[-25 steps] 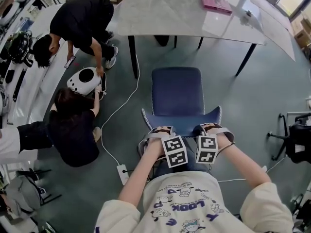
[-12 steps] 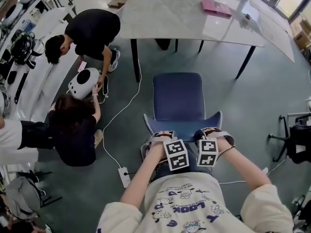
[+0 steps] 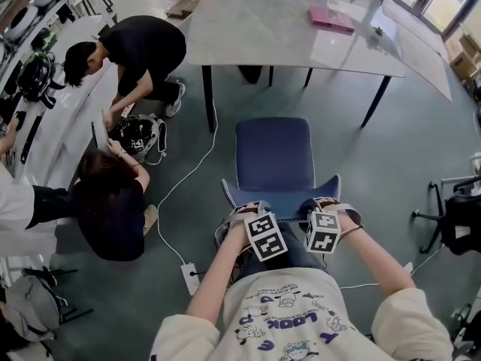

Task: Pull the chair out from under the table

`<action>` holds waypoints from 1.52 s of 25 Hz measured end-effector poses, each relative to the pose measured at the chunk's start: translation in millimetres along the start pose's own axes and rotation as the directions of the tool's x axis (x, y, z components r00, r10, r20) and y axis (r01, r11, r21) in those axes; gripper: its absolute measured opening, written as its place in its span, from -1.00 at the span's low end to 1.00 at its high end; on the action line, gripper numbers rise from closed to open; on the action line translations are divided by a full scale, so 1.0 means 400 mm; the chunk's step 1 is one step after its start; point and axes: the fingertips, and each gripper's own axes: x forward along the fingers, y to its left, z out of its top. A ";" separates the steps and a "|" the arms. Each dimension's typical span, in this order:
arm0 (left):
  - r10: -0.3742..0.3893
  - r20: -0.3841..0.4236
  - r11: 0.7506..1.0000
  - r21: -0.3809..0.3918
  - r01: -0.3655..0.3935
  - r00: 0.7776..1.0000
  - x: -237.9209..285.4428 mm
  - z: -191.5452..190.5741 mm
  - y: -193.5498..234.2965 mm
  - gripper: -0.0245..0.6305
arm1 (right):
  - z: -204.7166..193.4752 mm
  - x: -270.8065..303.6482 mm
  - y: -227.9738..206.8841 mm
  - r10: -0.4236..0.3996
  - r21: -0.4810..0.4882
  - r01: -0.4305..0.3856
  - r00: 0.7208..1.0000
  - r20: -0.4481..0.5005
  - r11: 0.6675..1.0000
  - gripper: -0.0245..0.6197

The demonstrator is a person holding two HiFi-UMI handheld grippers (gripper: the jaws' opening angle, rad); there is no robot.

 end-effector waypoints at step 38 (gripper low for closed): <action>0.854 0.365 0.498 -0.777 -0.384 0.370 -0.748 0.223 0.368 -0.86 | 0.095 -0.789 -0.417 -0.903 0.874 0.256 0.239 0.356 0.412 -0.90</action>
